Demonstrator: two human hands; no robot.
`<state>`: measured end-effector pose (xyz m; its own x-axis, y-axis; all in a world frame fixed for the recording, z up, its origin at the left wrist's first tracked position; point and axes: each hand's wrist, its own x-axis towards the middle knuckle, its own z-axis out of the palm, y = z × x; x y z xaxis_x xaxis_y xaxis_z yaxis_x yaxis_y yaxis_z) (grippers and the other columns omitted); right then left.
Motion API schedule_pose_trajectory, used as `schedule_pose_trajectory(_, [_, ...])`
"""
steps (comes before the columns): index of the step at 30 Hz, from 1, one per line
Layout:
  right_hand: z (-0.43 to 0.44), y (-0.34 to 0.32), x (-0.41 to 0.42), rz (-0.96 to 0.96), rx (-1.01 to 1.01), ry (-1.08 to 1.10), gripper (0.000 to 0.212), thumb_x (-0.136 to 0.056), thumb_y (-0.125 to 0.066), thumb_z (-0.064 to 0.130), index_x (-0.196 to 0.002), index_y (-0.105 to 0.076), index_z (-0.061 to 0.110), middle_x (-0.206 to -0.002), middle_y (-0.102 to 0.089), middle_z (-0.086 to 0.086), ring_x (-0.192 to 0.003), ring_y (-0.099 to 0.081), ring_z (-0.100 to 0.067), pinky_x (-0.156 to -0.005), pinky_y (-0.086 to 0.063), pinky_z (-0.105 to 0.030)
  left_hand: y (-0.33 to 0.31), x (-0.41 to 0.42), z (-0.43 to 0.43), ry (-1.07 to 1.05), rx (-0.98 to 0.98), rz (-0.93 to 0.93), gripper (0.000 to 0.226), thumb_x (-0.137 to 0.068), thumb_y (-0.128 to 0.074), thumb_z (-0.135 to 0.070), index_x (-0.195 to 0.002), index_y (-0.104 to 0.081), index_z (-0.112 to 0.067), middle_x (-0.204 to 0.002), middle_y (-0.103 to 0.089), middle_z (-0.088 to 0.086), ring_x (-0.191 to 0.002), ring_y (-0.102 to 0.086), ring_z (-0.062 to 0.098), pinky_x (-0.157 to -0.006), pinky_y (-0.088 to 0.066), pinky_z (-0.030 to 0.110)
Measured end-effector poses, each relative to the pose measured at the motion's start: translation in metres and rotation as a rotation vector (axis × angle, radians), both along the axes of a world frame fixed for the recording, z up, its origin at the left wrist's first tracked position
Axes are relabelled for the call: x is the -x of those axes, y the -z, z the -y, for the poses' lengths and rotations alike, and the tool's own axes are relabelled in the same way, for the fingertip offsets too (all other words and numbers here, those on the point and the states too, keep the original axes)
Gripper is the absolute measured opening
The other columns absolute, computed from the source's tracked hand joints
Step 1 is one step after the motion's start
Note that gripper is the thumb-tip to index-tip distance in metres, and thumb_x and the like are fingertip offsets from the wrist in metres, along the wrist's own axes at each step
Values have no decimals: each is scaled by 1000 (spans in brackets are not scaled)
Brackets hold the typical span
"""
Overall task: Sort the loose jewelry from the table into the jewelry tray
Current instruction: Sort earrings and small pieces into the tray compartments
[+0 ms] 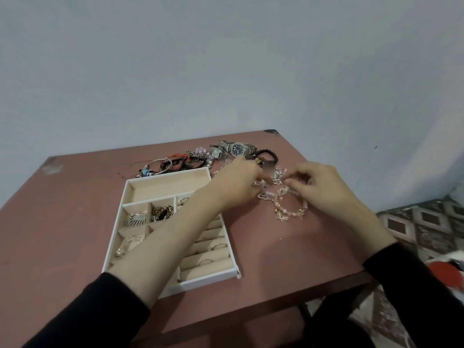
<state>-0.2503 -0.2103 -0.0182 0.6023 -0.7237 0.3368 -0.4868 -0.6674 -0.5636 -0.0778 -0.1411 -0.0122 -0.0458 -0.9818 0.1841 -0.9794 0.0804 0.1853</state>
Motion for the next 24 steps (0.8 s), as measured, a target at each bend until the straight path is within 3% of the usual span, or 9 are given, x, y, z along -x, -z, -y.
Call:
schedule_pose_trajectory(4, [0, 1, -3, 27, 10, 19, 10, -84, -64, 12, -88, -72, 15, -76, -64, -3, -51, -54, -4, -70, -49, -33, -1, 1, 3, 52, -15, 25, 19, -87, -60, -28, -103, -69, -31, -110, -62, 4, -114, -43, 25, -95, -37, 42])
schedule_pose_trajectory(12, [1, 7, -5, 127, -29, 71, 13, -83, -62, 12, -89, -72, 17, -71, -62, -1, -56, -56, -1, -67, -50, -33, 2, 4, 6, 30, 50, 3, 13, -88, -58, -24, -96, -57, -13, -103, -55, 4, -100, -39, 23, -87, -39, 38])
schedule_pose_trajectory(16, [0, 6, -4, 192, -21, 118, 14, -83, -63, 10, -88, -73, 20, -71, -61, 6, -58, -54, -9, -63, -45, -21, -9, 8, 2, -11, 150, -211, 16, -90, -52, -13, -78, -41, -15, -82, -49, 1, -80, -41, 18, -71, -33, 27])
schedule_pose_trajectory(18, [0, 6, -4, 203, -33, 120, 16, -84, -62, 10, -89, -72, 21, -71, -60, 7, -60, -55, -13, -62, -44, -20, -16, 10, 0, -45, 207, -378, 7, -91, -51, -10, -86, -52, -6, -82, -57, 6, -76, -47, 18, -65, -31, 23])
schedule_pose_trajectory(21, [0, 6, -4, 194, -30, 117, 16, -84, -61, 10, -90, -72, 21, -71, -59, 6, -60, -53, -7, -61, -40, -10, -24, 10, -5, -87, 281, -541, 14, -92, -52, -15, -97, -56, -3, -85, -63, 4, -75, -56, 19, -68, -40, 23])
schedule_pose_trajectory(24, [0, 4, -7, 174, -52, 88, 15, -85, -61, 12, -91, -72, 20, -74, -60, 3, -64, -56, -15, -64, -47, -23, -32, 6, -12, -86, 344, -635, 8, -93, -52, -16, -94, -54, -9, -82, -66, -1, -64, -61, 2, -57, -43, 11])
